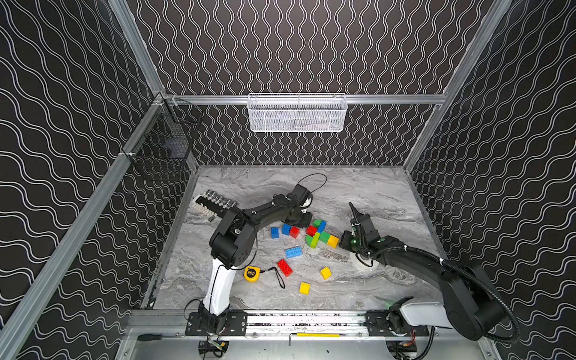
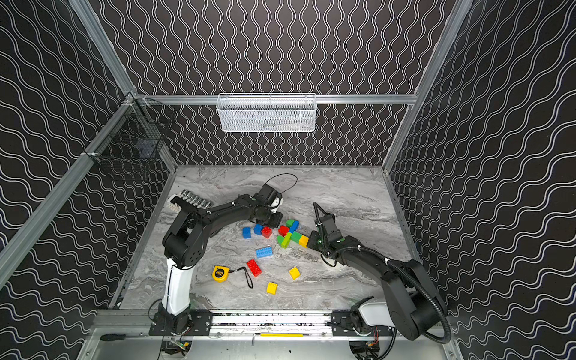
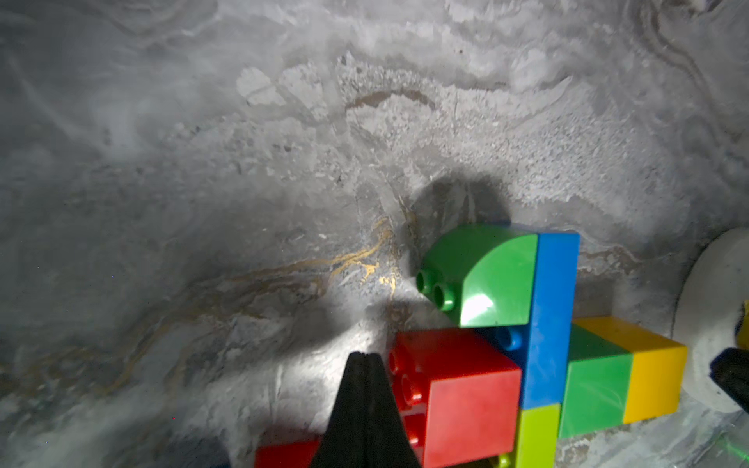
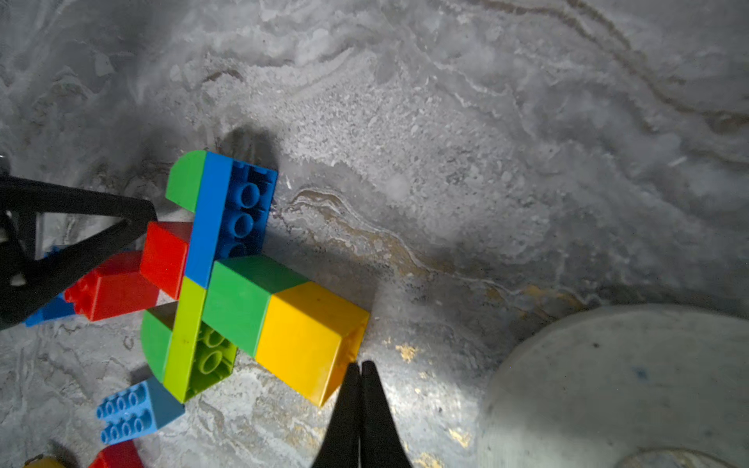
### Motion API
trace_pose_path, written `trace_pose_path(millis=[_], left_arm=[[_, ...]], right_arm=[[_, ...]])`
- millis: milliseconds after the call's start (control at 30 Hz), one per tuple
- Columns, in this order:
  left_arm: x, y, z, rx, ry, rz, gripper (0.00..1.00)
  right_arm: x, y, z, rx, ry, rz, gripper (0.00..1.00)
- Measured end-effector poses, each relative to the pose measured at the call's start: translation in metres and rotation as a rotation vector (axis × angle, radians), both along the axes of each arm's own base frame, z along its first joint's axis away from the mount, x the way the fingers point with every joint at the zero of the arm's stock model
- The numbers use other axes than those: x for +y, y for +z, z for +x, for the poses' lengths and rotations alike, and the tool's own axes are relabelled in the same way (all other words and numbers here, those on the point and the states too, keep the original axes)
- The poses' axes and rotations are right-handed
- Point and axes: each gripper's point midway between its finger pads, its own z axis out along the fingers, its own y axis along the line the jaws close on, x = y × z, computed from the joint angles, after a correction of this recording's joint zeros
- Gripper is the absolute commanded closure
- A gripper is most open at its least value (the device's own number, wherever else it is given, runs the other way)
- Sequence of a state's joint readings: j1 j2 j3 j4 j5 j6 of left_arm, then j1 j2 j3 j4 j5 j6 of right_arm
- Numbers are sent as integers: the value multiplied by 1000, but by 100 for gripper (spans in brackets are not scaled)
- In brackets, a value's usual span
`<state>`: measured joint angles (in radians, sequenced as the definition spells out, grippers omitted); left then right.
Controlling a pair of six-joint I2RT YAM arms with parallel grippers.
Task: Assemble a fork with lego
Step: Adjust the lego brick at the center of the board.
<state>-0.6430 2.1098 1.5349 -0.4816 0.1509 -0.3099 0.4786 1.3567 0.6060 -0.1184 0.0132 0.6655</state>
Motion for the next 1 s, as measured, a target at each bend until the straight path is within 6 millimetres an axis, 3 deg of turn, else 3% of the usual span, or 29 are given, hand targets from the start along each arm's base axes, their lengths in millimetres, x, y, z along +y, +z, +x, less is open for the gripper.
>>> trace_pose_path(millis=[200, 567, 1000], left_arm=[[5, -10, -4, 24, 2, 42, 97], [-7, -14, -17, 51, -40, 15, 98], [-15, -16, -20, 30, -98, 6, 98]], right_arm=[[-1, -10, -3, 46, 3, -23, 96], [4, -27, -1, 105, 17, -43, 96], [5, -31, 7, 117, 31, -77, 98]])
